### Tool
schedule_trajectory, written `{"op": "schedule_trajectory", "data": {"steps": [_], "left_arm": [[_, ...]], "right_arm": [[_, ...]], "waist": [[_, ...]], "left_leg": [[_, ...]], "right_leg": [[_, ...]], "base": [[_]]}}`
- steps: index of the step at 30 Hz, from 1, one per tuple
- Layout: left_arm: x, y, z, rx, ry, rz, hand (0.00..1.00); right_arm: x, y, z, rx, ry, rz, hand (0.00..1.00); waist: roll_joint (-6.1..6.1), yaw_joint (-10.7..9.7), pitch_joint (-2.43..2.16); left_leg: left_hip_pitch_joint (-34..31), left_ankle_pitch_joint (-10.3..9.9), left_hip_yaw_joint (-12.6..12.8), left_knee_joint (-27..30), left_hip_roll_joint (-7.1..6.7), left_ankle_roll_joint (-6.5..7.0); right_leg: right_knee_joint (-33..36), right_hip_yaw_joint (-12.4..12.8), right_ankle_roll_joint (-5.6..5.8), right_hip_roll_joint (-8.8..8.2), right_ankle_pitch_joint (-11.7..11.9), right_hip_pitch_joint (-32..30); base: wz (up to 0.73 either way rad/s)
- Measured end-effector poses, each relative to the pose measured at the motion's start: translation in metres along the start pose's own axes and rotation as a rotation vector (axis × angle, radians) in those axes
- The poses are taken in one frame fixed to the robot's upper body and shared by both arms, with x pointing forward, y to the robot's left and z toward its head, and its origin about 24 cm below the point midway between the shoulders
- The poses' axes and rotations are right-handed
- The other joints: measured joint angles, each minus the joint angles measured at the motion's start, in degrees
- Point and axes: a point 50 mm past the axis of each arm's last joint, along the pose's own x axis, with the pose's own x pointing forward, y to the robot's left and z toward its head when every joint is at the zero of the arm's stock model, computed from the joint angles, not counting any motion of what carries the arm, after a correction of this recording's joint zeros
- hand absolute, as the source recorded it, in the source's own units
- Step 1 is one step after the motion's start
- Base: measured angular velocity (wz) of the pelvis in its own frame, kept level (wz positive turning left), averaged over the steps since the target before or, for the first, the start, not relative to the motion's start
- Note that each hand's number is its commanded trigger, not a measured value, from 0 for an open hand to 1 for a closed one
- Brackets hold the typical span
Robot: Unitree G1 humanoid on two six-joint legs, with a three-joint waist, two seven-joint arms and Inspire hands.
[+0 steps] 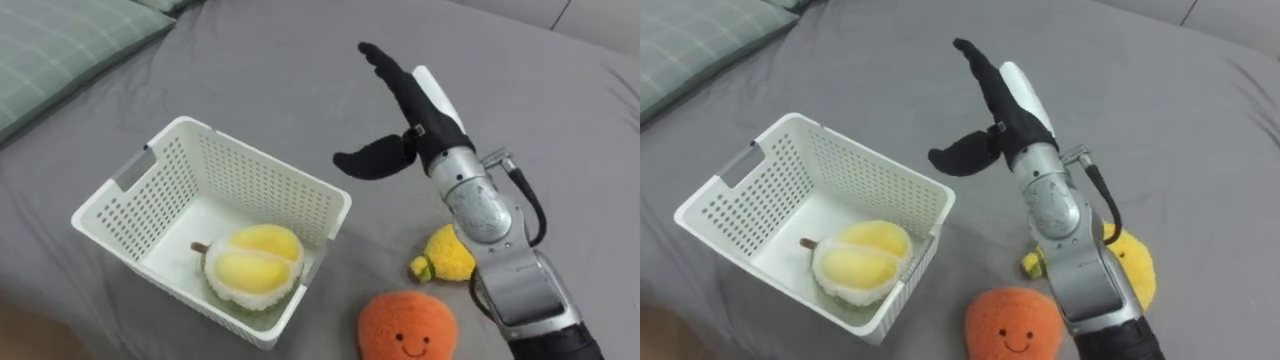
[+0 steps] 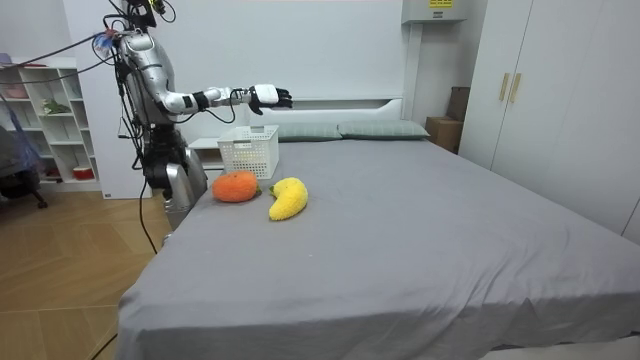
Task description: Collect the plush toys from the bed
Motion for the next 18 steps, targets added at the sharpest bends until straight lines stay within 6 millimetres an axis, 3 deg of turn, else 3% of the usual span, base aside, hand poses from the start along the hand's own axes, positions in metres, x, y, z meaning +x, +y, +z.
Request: {"op": "schedule_trajectory", "data": {"steps": [5, 8, 14, 18], "left_arm": [[-0.001, 0.0, -0.005, -0.007, -0.007, 0.012, 0.0], [-0.001, 0.0, -0.007, -0.023, -0.001, 0.009, 0.0], [-0.001, 0.002, -0.008, -0.042, 0.001, 0.015, 0.0], [-0.002, 0.003, -0.014, -0.056, 0.01, 0.02, 0.0]], "right_arm": [[-0.012, -0.005, -0.024, -0.002, 0.082, -0.031, 0.0], [-0.014, -0.016, -0.035, 0.009, 0.126, -0.089, 0.0], [-0.016, -0.031, -0.042, 0.039, 0.132, -0.165, 0.0], [-0.02, -0.03, -0.046, 0.042, 0.15, -0.165, 0.0]], "waist": [[0.33, -2.84, -0.15], [0.01, -3.35, -0.26], [-0.93, -4.9, -0.3], [-1.0, -5.88, -0.27]], "left_leg": [[0.92, 0.0, 0.75, -0.75, 0.17, -0.01], [1.03, -0.01, 1.38, -0.78, 0.23, 0.0], [1.34, -0.04, 1.43, -0.91, 0.21, 0.04], [1.46, -0.07, 1.46, -1.03, 0.18, 0.1]], "right_leg": [[0.08, 0.76, 0.01, -0.07, -0.01, 0.44], [0.16, 1.47, 0.01, -0.03, 0.0, 0.3], [0.15, 1.57, 0.02, 0.08, 0.0, 0.48], [0.15, 1.65, 0.08, 0.07, 0.03, 0.52]], "base": [[-0.09], [-0.1], [-0.01], [0.0]]}}
